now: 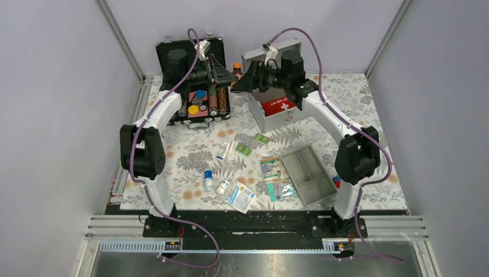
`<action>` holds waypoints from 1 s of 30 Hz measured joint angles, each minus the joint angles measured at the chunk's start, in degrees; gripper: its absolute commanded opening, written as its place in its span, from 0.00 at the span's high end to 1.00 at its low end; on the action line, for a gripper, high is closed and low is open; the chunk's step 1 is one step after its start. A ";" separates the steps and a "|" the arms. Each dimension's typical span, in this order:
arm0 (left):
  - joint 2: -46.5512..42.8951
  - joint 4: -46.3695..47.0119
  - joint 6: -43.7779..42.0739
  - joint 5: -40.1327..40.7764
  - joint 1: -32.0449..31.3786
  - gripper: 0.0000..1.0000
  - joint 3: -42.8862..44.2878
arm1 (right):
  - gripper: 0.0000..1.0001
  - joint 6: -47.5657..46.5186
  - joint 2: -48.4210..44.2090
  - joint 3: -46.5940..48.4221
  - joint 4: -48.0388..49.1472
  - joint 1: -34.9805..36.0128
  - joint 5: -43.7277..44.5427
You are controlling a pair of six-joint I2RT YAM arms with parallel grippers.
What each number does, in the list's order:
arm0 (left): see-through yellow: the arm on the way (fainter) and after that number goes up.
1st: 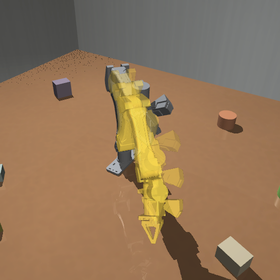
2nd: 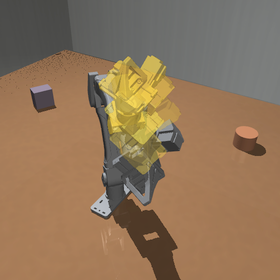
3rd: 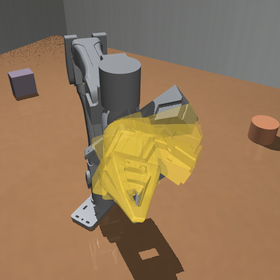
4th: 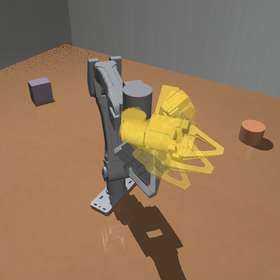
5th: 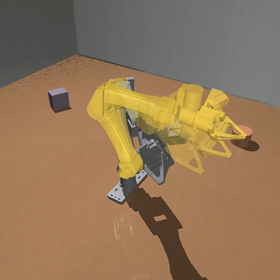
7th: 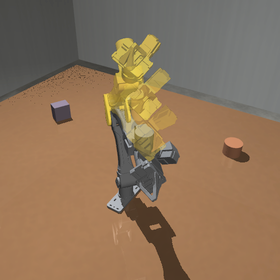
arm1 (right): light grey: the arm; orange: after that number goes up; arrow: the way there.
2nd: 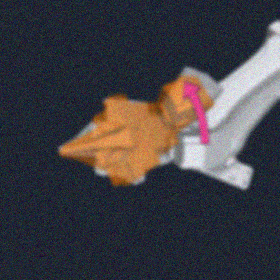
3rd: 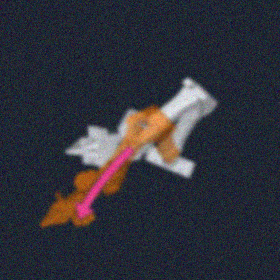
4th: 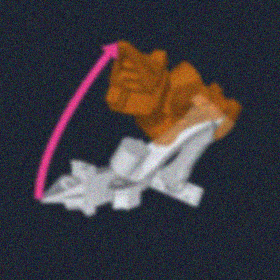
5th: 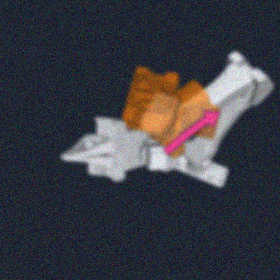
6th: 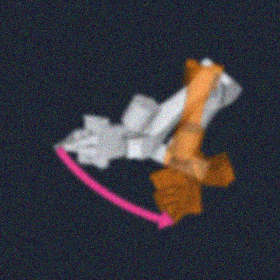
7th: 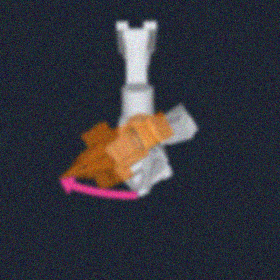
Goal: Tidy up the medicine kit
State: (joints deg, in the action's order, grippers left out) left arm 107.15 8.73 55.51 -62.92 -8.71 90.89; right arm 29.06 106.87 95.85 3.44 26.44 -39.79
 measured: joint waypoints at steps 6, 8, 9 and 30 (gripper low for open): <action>0.00 0.83 0.59 -0.59 -0.20 0.83 -0.09 | 0.27 0.83 1.62 2.03 0.09 -0.02 1.90; 0.00 1.36 0.90 -0.83 -0.26 0.83 -0.09 | 0.29 0.83 1.75 2.03 0.07 0.02 2.29; 0.00 1.60 1.05 -0.98 -0.31 0.83 -0.09 | 0.30 0.85 1.79 2.03 0.02 0.04 2.43; -0.09 -14.21 -11.47 3.41 0.28 0.20 1.77 | 0.76 -1.03 0.94 -3.48 -0.63 -1.33 -0.11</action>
State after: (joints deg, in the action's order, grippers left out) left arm 107.07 -5.48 44.03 -59.51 -8.43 92.66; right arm 28.03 107.81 92.38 2.81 25.10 -39.90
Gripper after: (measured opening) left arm 0.792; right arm 0.448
